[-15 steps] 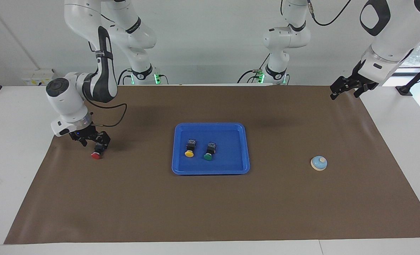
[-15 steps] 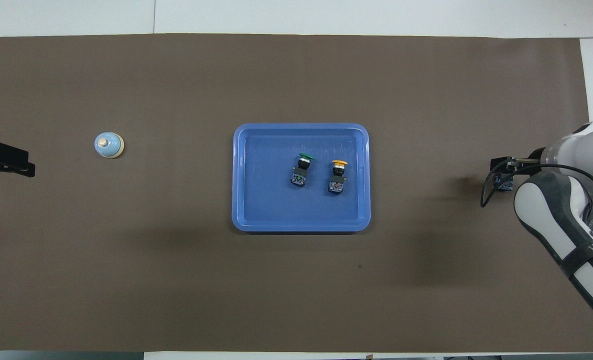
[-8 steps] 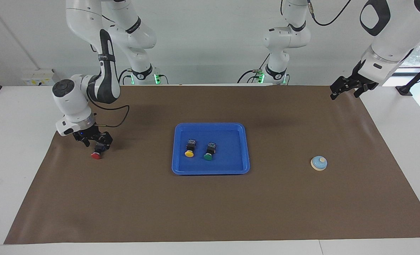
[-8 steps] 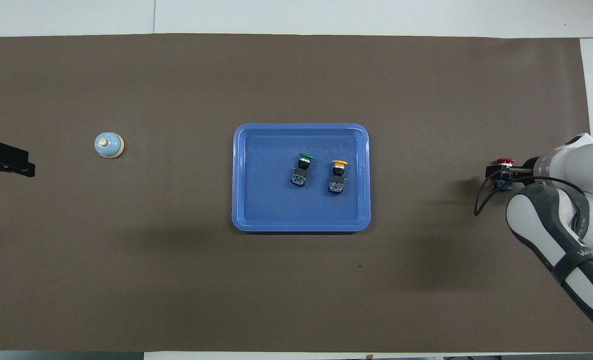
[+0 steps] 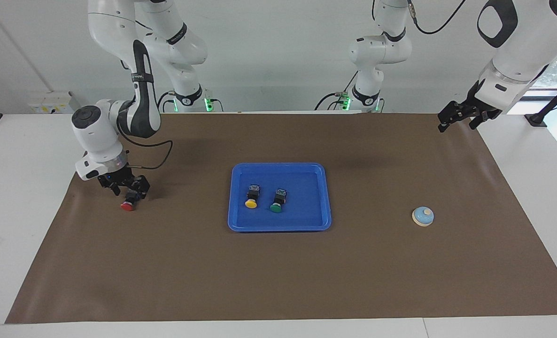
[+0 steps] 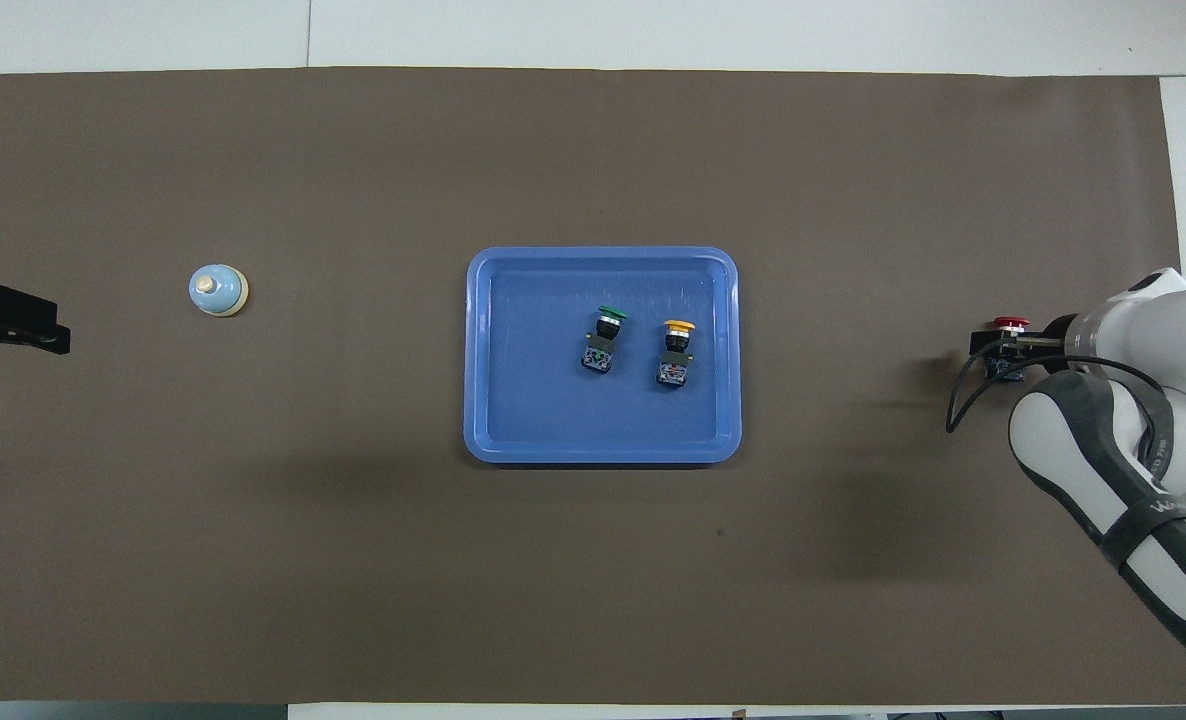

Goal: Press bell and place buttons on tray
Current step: 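Move the right gripper to the red-capped button and grasp it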

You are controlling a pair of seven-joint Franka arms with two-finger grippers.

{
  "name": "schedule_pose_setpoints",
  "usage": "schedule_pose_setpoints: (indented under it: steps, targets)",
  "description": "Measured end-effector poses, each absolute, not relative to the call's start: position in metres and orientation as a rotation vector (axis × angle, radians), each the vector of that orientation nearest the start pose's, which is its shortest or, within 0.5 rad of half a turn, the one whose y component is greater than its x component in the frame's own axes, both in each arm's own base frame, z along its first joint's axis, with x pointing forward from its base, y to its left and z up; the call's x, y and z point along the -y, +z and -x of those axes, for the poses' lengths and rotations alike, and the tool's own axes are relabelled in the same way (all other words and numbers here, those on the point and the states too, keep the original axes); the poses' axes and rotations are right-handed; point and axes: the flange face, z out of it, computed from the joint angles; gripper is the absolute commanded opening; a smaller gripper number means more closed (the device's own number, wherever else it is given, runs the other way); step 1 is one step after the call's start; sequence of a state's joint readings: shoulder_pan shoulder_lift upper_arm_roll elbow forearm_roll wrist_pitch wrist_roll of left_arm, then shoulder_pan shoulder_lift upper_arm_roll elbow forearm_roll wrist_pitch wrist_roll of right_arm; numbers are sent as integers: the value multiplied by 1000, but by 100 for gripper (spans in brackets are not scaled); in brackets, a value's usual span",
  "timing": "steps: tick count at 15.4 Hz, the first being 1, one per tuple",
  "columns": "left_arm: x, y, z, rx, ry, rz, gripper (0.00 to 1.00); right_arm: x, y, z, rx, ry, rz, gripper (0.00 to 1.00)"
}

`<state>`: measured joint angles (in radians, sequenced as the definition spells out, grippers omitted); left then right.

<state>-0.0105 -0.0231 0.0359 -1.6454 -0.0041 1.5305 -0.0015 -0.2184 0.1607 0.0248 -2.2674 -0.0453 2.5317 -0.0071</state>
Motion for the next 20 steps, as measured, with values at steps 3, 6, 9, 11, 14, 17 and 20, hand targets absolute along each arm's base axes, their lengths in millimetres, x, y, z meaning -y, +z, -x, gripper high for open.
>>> schedule_pose_setpoints:
  steps: [3, 6, 9, 11, 14, 17, 20]
  targets:
    - [-13, 599, -541, 42, 144, 3144, 100, 105, 295, -534, -249, -153, 3161, 97]
    - [-13, 599, -541, 42, 144, 3144, 100, 104, 293, -534, -277, -150, 3158, 96]
    - [-13, 599, -541, 42, 144, 3144, 100, 104, 292, -535, -285, -150, 3156, 92]
    - [-13, 599, -541, 42, 144, 3144, 100, 105, 288, -535, -290, -145, 3155, 91]
    - [-13, 599, -541, 42, 144, 3144, 100, 106, 286, -535, -294, -139, 3155, 62]
    - [-13, 599, -541, 42, 144, 3144, 100, 106, 286, -535, -294, -139, 3155, 21]
    - [-13, 599, -541, 42, 144, 3144, 100, 105, 287, -535, -293, -138, 3155, 0]
